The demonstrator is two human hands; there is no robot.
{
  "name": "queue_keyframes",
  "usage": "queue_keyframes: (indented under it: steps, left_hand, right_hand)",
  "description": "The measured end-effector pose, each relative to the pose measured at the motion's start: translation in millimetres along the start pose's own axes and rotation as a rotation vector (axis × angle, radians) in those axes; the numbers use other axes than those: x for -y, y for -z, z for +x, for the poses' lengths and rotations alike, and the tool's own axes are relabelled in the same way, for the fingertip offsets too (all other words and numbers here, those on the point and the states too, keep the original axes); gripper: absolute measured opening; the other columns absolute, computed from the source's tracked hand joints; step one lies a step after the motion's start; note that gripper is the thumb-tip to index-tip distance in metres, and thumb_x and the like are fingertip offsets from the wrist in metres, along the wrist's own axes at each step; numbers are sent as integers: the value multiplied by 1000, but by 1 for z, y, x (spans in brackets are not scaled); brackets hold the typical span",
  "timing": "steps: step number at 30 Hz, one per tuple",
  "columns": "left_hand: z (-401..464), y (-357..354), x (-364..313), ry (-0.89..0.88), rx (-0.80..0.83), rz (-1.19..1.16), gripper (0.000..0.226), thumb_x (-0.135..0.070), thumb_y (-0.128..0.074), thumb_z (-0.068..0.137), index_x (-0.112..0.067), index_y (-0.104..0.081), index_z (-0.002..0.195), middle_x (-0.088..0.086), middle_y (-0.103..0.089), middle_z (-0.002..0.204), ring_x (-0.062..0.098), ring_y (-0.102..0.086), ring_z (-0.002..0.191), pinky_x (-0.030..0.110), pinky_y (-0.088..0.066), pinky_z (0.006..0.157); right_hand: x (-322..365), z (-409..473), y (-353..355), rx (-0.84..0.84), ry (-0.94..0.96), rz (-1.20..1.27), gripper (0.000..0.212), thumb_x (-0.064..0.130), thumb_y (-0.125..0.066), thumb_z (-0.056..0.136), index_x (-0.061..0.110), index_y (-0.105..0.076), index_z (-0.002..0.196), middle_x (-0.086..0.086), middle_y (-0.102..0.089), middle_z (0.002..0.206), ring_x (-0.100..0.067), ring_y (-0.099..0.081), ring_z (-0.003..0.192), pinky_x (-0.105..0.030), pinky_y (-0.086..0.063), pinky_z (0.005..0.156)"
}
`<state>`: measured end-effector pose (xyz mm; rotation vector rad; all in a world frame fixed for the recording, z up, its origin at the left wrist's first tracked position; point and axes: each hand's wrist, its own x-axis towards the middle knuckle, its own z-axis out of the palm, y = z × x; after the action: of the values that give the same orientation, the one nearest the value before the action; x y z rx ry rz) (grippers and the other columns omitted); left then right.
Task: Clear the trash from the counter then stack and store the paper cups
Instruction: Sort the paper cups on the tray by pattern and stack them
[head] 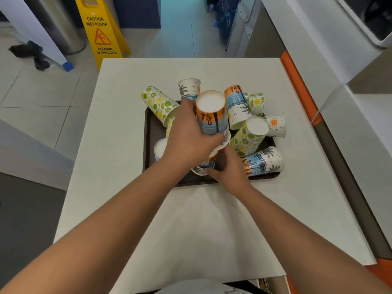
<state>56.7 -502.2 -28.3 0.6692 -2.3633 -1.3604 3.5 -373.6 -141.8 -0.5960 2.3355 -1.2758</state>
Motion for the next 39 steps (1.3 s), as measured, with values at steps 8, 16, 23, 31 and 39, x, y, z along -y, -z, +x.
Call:
queue_keyframes:
  steps: [8, 16, 23, 31, 39]
  left_hand:
    - [-23, -41, 37, 43, -75, 51, 59, -23, -80, 70, -17, -41, 114, 1, -51, 112, 13, -53, 98, 19, -38, 76]
    - [-36, -58, 68, 111, -32, 76, 68, -21, -80, 74, -9, -41, 129, 8, -49, 124, 21, -51, 116, 30, -44, 95]
    - [-43, -68, 83, 222, 42, 113, 62, -15, -80, 74, -11, -43, 124, 6, -54, 124, 20, -53, 115, 24, -42, 86]
    - [-42, -52, 61, 264, 110, 98, 85, -19, -79, 78, -9, -30, 146, 6, -43, 147, 20, -42, 134, 22, -34, 99]
    - [-29, -9, 13, 140, 26, 94, 85, -30, -82, 74, -18, -36, 144, -3, -45, 146, 13, -41, 134, 29, -36, 106]
  right_hand:
    - [-9, -20, 41, -55, -39, -120, 65, 8, -76, 76, 15, -49, 134, 5, -57, 124, -7, -55, 107, -19, -44, 89]
    - [-18, -24, 74, -5, 139, -660, 51, 6, -61, 84, 20, -52, 132, -2, -54, 130, -23, -45, 120, -38, -45, 90]
    - [-14, -15, 82, 192, 184, -1030, 64, 1, -57, 82, 20, -39, 141, -2, -46, 139, -24, -39, 128, -37, -35, 99]
    - [-22, -7, 79, 238, 228, -1162, 63, 5, -57, 85, 17, -36, 143, -5, -46, 140, -26, -38, 126, -37, -35, 101]
    - [9, -17, 88, 110, 271, -850, 57, 26, -66, 79, 23, -48, 133, 3, -53, 126, -19, -44, 116, -32, -38, 89]
